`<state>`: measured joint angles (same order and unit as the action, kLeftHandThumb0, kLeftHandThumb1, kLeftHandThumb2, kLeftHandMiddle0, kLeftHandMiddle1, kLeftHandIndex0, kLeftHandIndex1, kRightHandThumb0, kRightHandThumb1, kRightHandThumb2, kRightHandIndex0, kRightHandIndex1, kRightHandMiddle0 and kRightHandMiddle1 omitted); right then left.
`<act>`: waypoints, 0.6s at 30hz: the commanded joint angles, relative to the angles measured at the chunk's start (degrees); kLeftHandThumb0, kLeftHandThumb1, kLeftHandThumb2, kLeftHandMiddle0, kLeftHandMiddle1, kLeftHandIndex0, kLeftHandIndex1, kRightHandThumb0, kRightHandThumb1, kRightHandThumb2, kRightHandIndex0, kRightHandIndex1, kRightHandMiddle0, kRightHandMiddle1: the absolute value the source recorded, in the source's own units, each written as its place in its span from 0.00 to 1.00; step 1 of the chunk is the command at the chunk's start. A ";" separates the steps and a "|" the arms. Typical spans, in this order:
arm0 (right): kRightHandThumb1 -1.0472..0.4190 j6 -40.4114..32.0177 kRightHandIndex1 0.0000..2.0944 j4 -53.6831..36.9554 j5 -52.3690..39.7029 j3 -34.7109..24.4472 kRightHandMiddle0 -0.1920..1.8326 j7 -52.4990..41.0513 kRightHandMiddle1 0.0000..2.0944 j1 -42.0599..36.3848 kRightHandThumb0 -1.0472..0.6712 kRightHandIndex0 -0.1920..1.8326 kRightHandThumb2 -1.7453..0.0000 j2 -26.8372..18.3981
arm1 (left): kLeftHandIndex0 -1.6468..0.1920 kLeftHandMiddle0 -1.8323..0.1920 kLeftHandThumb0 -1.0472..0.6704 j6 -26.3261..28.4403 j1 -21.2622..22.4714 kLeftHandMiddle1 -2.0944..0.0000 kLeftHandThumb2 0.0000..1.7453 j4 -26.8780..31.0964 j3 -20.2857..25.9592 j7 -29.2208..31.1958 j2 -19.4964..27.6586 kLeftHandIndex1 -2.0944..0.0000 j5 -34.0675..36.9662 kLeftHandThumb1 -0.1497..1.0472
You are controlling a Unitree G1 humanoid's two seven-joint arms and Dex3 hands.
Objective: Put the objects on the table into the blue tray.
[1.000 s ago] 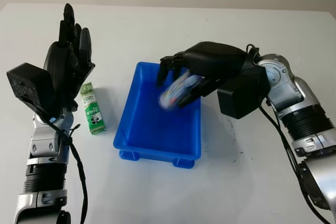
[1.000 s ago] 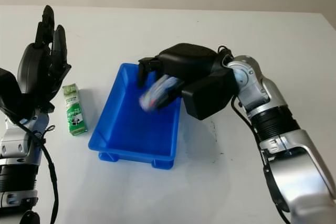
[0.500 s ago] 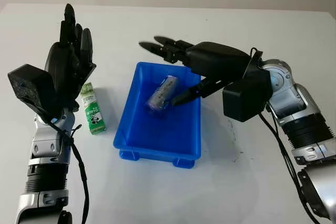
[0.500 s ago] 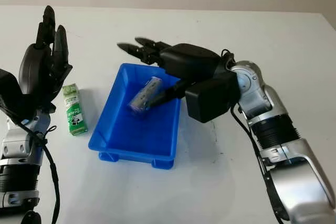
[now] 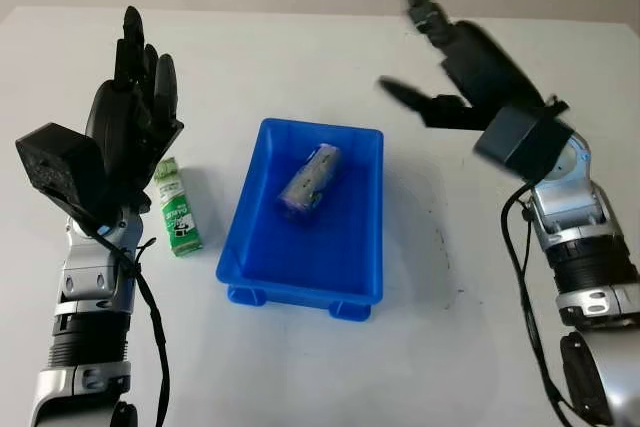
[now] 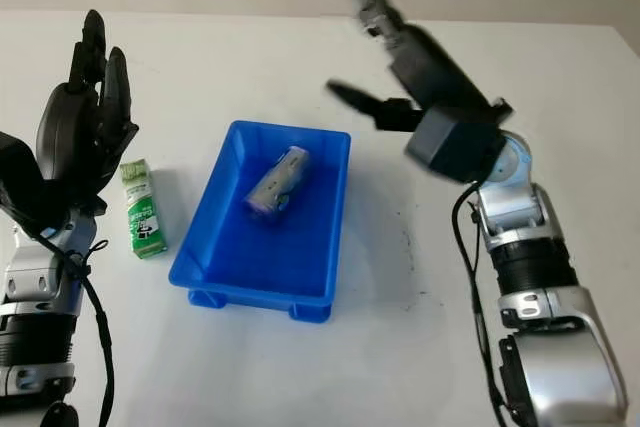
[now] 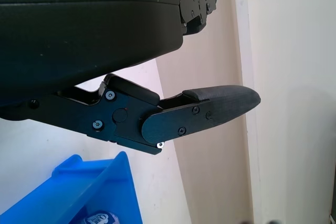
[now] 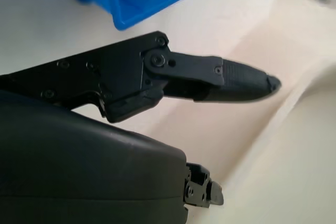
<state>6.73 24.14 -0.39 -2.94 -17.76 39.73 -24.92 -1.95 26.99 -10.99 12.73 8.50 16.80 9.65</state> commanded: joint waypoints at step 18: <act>0.00 -14.33 0.00 -8.48 -6.20 -5.50 0.00 4.74 0.00 -9.00 0.17 0.00 0.58 5.03 | 1.00 1.00 0.18 -0.08 0.35 1.00 0.37 -0.22 0.55 0.80 0.63 1.00 0.31 1.00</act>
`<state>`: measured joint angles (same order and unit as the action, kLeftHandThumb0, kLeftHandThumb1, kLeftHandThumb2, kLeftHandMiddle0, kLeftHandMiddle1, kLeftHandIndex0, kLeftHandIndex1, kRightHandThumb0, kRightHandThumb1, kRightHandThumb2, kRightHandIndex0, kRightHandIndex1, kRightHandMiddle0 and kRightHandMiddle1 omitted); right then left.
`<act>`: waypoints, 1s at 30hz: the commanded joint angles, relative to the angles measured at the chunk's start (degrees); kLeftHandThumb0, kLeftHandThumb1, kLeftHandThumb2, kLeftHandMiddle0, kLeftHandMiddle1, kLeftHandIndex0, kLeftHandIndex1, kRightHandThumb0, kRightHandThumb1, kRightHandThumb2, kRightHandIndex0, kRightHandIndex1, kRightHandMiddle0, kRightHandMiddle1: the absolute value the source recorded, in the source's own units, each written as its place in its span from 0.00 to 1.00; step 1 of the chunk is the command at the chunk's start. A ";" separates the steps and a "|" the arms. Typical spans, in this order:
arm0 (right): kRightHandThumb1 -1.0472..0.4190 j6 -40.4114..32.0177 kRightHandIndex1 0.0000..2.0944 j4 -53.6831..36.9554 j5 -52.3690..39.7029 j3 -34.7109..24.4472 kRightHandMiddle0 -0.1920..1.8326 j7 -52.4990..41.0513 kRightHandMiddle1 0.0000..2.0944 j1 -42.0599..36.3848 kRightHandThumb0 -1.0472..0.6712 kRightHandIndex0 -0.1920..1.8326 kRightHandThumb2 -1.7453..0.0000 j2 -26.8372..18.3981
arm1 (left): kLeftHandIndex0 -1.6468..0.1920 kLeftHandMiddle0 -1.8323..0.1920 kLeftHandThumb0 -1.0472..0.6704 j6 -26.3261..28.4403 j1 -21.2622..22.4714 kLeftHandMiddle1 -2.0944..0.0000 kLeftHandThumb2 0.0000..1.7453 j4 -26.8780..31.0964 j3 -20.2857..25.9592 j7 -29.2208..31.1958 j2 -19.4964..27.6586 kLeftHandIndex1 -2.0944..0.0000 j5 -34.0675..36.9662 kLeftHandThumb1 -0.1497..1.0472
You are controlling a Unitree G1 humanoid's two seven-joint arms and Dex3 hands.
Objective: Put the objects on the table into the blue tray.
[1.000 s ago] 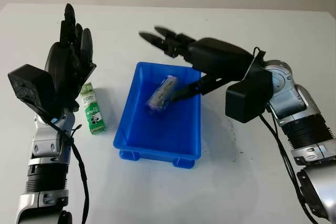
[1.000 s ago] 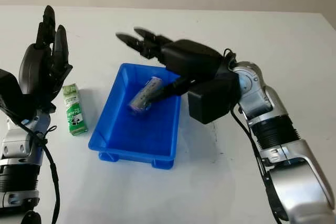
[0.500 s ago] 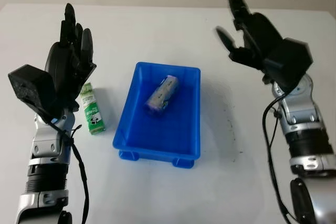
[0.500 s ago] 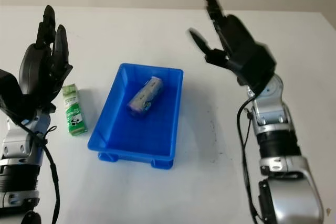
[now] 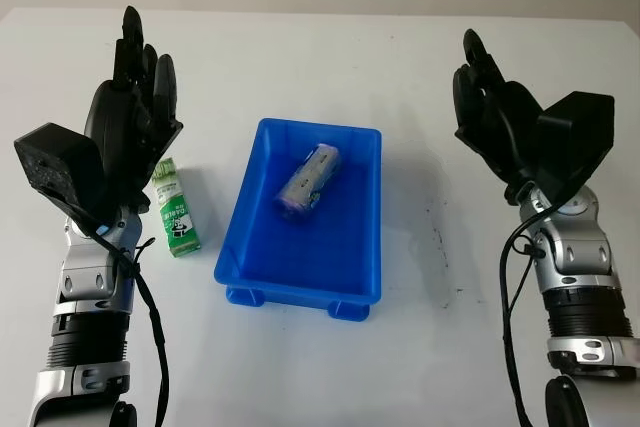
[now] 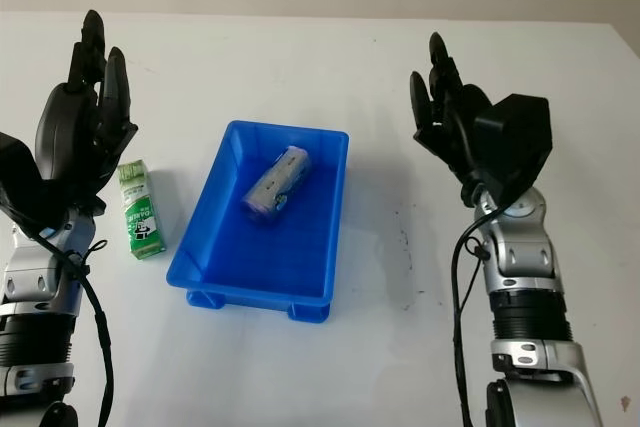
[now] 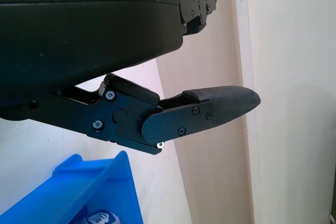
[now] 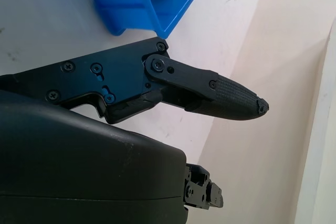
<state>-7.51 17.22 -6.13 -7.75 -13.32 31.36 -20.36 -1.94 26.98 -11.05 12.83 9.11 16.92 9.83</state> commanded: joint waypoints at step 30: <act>0.00 0.53 0.00 -2.51 -0.82 -0.89 0.00 -2.11 0.00 -1.29 0.19 0.00 0.55 0.98 | 0.98 1.00 0.32 7.77 0.39 1.00 0.02 7.04 -2.78 27.10 36.92 0.98 -12.36 0.84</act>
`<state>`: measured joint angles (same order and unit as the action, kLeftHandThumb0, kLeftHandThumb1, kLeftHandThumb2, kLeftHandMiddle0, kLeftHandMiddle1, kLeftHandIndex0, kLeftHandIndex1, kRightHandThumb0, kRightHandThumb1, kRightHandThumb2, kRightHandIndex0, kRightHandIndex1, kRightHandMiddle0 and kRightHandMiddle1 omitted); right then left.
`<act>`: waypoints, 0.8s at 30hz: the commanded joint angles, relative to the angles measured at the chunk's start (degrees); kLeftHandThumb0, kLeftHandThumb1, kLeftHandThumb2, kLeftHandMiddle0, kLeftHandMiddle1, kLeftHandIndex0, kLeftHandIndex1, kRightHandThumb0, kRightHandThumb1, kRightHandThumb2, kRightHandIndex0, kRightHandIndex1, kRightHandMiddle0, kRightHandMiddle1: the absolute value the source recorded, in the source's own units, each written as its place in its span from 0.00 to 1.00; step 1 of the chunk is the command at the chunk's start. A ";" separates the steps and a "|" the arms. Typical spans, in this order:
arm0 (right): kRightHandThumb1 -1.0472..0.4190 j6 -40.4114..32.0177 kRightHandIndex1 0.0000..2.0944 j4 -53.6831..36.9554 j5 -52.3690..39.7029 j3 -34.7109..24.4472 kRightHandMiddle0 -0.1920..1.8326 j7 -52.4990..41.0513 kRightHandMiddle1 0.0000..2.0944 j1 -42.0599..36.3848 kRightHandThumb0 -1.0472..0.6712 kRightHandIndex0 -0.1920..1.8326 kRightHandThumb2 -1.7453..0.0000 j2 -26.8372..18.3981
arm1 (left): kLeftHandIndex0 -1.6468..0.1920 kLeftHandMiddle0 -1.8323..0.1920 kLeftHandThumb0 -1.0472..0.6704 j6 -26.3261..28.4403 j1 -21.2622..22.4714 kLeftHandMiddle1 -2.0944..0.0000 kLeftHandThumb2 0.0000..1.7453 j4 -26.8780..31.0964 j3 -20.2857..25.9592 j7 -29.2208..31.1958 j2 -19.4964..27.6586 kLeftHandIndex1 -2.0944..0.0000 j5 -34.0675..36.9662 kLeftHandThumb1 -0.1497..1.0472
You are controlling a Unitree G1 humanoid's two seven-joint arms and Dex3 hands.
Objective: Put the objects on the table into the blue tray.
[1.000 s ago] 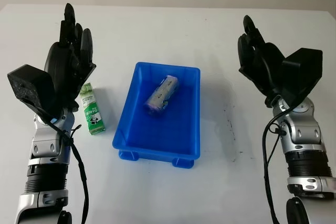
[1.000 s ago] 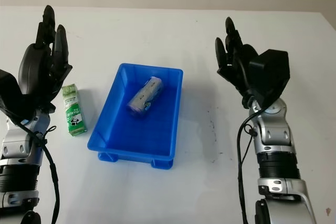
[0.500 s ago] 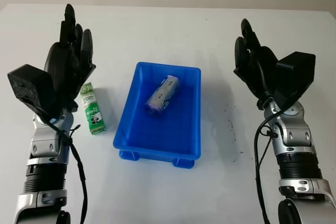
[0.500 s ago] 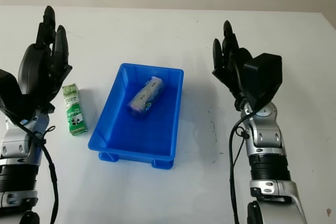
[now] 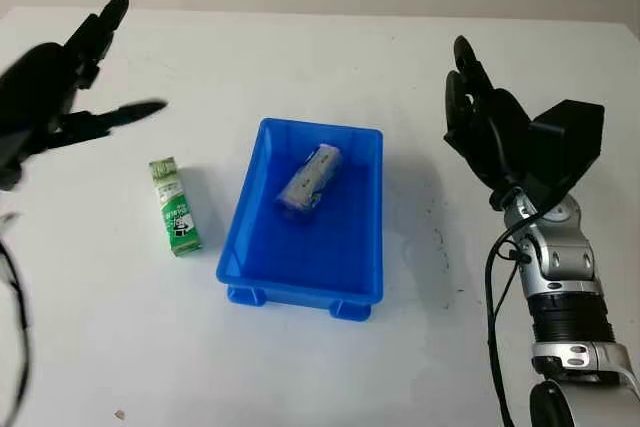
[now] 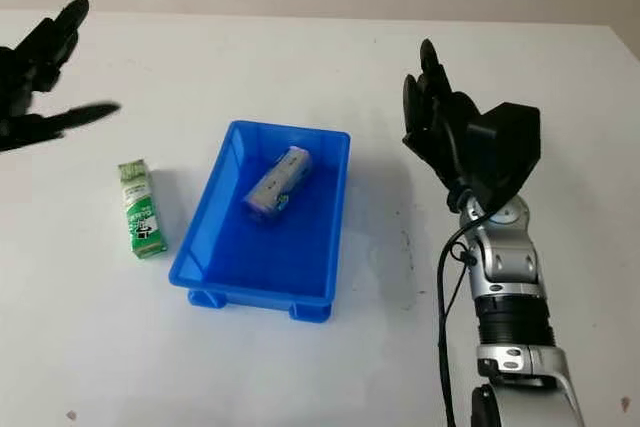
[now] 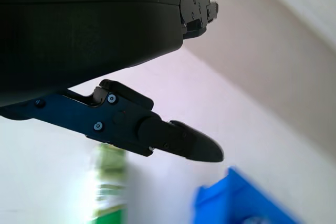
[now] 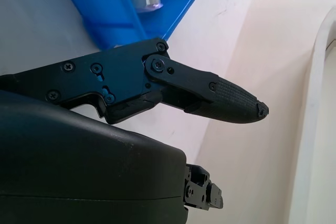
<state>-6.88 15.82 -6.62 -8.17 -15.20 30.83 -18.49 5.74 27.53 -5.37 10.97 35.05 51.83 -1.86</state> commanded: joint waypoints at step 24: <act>0.00 -0.01 0.00 -1.07 -0.55 -0.73 0.00 -0.51 0.00 -1.25 0.18 0.00 0.55 -0.80 | 0.92 0.93 0.36 -44.04 1.21 0.96 0.04 -6.25 -17.04 -14.77 14.36 0.96 -43.51 0.84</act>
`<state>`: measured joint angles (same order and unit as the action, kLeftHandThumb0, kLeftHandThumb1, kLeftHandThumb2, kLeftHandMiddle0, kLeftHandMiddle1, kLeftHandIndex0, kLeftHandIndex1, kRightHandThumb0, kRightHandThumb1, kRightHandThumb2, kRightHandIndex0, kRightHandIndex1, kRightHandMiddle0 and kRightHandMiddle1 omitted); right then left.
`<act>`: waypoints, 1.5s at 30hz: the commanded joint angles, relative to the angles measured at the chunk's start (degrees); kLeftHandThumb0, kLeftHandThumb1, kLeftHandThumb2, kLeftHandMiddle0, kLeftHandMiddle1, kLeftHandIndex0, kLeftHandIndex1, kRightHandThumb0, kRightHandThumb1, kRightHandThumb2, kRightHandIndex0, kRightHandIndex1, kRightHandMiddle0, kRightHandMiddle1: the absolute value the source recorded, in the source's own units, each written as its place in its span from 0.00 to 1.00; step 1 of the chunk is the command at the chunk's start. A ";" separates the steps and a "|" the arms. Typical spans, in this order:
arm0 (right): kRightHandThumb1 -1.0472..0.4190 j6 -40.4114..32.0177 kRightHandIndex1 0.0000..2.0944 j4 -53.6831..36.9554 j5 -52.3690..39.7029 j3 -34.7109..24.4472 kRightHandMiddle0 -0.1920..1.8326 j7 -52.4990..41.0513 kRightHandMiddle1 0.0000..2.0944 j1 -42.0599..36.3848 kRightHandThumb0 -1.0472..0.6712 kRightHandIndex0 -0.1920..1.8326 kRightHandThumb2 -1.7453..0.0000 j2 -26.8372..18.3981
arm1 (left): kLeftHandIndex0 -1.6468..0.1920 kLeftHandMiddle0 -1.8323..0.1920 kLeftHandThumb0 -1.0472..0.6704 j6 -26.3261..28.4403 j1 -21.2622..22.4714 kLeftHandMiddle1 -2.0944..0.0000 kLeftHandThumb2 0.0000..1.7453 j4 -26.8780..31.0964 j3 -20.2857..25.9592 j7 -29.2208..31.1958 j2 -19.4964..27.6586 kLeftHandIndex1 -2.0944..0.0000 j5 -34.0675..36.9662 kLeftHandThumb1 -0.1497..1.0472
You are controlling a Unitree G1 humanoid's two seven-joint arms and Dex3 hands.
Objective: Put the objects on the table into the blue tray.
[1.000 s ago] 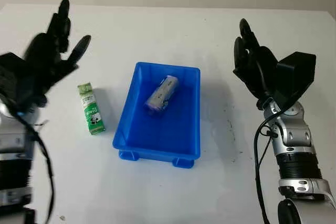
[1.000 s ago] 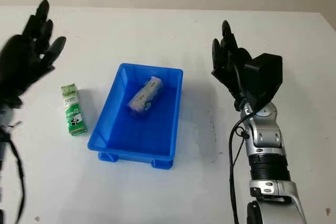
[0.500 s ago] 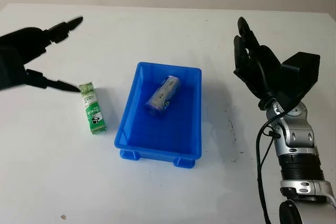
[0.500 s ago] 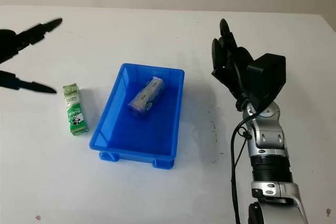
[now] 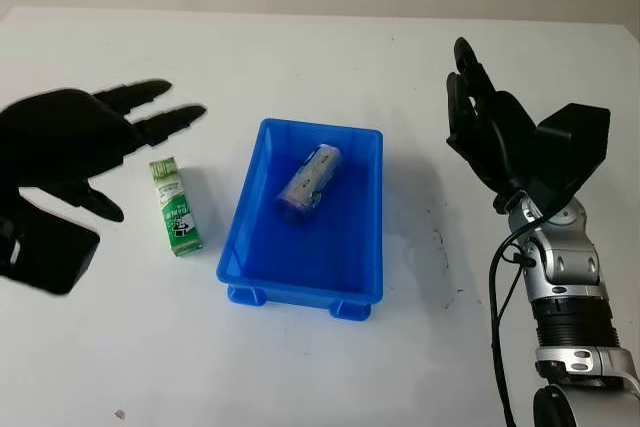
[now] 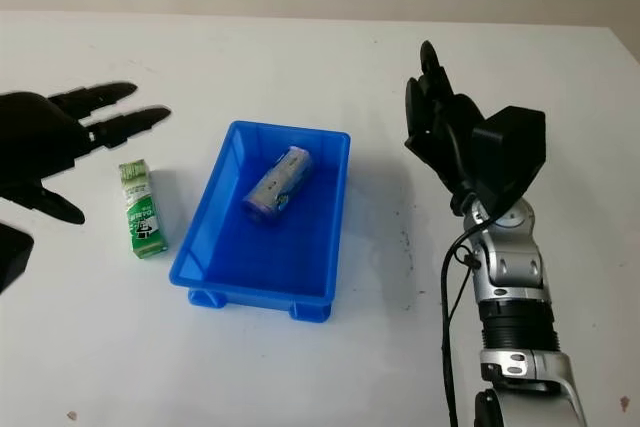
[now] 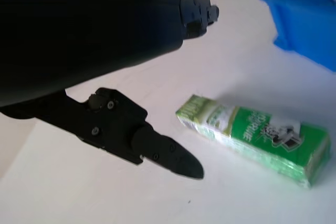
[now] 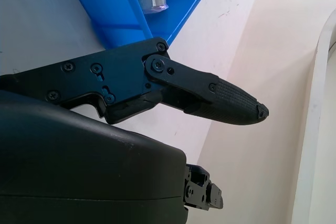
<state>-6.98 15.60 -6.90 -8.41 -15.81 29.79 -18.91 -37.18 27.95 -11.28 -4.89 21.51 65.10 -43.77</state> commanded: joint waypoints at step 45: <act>0.00 0.89 0.00 -0.44 -1.04 -1.36 0.00 -0.51 0.00 0.07 0.18 0.00 0.57 -0.21 | 0.73 0.75 0.51 -14.68 12.36 0.10 0.03 -34.33 -31.67 -56.57 -7.53 0.22 -31.15 0.92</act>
<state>-6.83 15.60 -7.59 -9.36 -16.41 29.42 -18.90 -51.73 44.01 -45.79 -33.27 -34.61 61.18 -74.17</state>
